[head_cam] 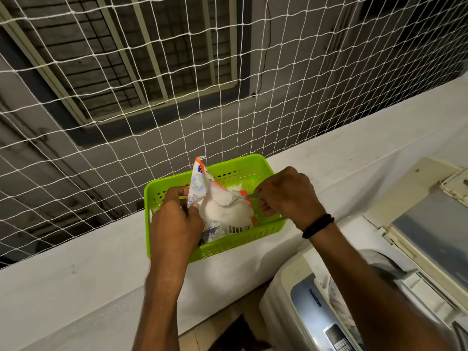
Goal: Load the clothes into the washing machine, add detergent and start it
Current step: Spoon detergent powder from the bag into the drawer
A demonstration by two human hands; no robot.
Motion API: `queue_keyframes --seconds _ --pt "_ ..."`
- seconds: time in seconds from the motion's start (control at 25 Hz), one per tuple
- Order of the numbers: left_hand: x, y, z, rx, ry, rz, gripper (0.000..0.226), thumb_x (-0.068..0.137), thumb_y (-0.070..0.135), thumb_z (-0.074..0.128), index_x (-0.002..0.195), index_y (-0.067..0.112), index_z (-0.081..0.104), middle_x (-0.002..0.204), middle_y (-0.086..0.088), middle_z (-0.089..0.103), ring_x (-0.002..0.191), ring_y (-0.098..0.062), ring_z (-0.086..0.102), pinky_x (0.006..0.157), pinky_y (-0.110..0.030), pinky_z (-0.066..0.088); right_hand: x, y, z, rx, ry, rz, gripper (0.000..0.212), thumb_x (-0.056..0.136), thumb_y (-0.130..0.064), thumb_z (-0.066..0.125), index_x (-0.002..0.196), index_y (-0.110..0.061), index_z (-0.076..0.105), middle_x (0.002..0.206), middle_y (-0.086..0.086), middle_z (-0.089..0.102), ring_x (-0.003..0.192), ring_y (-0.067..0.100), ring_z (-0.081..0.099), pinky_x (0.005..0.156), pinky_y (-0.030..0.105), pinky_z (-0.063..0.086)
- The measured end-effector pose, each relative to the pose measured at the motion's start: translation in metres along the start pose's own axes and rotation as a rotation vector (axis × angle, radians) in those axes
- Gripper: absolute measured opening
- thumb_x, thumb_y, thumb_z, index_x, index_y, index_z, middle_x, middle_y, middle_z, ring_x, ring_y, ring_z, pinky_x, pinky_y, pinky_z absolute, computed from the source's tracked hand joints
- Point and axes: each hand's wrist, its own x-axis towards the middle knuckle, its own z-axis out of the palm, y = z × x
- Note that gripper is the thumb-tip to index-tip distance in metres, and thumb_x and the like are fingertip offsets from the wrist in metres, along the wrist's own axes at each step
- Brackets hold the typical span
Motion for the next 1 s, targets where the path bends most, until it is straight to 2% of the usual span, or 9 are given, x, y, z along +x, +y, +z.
queue_keyframes --seconds 0.08,0.16,0.24,0.32,0.36,0.52,0.72,0.84,1.0 --pt "-0.002 0.002 0.002 -0.005 0.007 0.007 0.025 0.090 0.021 0.061 0.114 0.028 0.058 0.096 0.001 0.075 0.084 -0.029 0.066 0.073 -0.036 0.050 -0.004 0.000 0.000 -0.034 -0.038 -0.052 0.048 0.065 -0.039 0.042 0.089 -0.010 0.072 0.091 0.014 0.072 0.089 0.036 0.069 0.082 0.045 0.058" --pt "-0.004 0.003 0.002 -0.009 0.017 0.006 0.025 0.090 0.020 0.062 0.114 0.028 0.058 0.097 0.002 0.074 0.085 -0.028 0.066 0.074 -0.036 0.050 -0.006 0.001 -0.005 0.001 -0.015 -0.038 0.046 0.062 -0.038 0.048 0.088 -0.009 0.071 0.088 0.015 0.072 0.086 0.037 0.069 0.080 0.045 0.058" --pt "-0.006 0.005 0.001 -0.035 0.034 0.001 0.025 0.091 0.020 0.062 0.115 0.027 0.058 0.097 0.005 0.073 0.082 -0.024 0.066 0.072 -0.031 0.046 -0.007 0.002 -0.010 0.143 -0.012 0.042 0.036 0.059 -0.034 0.062 0.082 -0.007 0.071 0.072 0.013 0.072 0.071 0.035 0.071 0.070 0.043 0.061" --pt "-0.008 0.007 -0.001 -0.077 0.064 -0.005 0.024 0.092 0.020 0.062 0.116 0.025 0.058 0.095 0.008 0.070 0.075 -0.018 0.062 0.072 -0.028 0.043 -0.010 -0.001 -0.016 0.313 -0.086 0.127 0.013 0.072 -0.012 0.066 0.074 0.000 0.071 0.055 0.010 0.068 0.052 0.030 0.068 0.057 0.036 0.059" --pt "-0.009 0.006 -0.002 -0.101 0.084 -0.005 0.024 0.092 0.020 0.062 0.115 0.026 0.058 0.095 0.008 0.069 0.076 -0.017 0.062 0.074 -0.029 0.045 -0.011 -0.002 -0.018 0.370 -0.115 0.160 0.012 0.077 -0.004 0.063 0.071 0.003 0.071 0.053 0.011 0.066 0.049 0.030 0.064 0.053 0.033 0.056" --pt "-0.013 0.005 -0.003 -0.208 0.193 0.017 0.025 0.091 0.024 0.064 0.115 0.028 0.059 0.096 0.014 0.069 0.089 -0.014 0.067 0.086 -0.034 0.052 -0.027 -0.009 -0.029 0.538 -0.176 0.195 0.015 0.089 0.005 0.059 0.094 0.017 0.066 0.072 0.024 0.062 0.053 0.029 0.059 0.041 0.026 0.053" --pt "-0.023 0.015 -0.001 -0.390 0.349 0.086 0.024 0.092 0.021 0.063 0.115 0.022 0.062 0.106 0.010 0.069 0.090 -0.004 0.064 0.082 -0.018 0.047 -0.038 0.001 -0.044 0.629 -0.203 0.153 0.017 0.091 0.007 0.055 0.102 0.017 0.064 0.069 0.018 0.060 0.056 0.025 0.057 0.044 0.021 0.055" --pt "-0.029 0.027 0.006 -0.496 0.397 0.156 0.020 0.092 0.017 0.063 0.111 0.021 0.064 0.106 0.008 0.069 0.095 -0.006 0.066 0.087 -0.021 0.051 -0.044 0.014 -0.057 0.616 -0.169 0.140 0.017 0.090 0.008 0.053 0.098 0.013 0.067 0.067 0.016 0.063 0.053 0.021 0.060 0.046 0.022 0.055" --pt "-0.041 0.053 0.028 -0.607 0.357 0.240 0.016 0.091 0.013 0.062 0.103 0.022 0.065 0.100 0.010 0.070 0.092 -0.002 0.067 0.084 -0.017 0.050 -0.056 0.036 -0.084 0.655 -0.107 0.127 0.017 0.089 0.009 0.053 0.096 0.013 0.068 0.067 0.016 0.063 0.052 0.020 0.060 0.048 0.023 0.056"
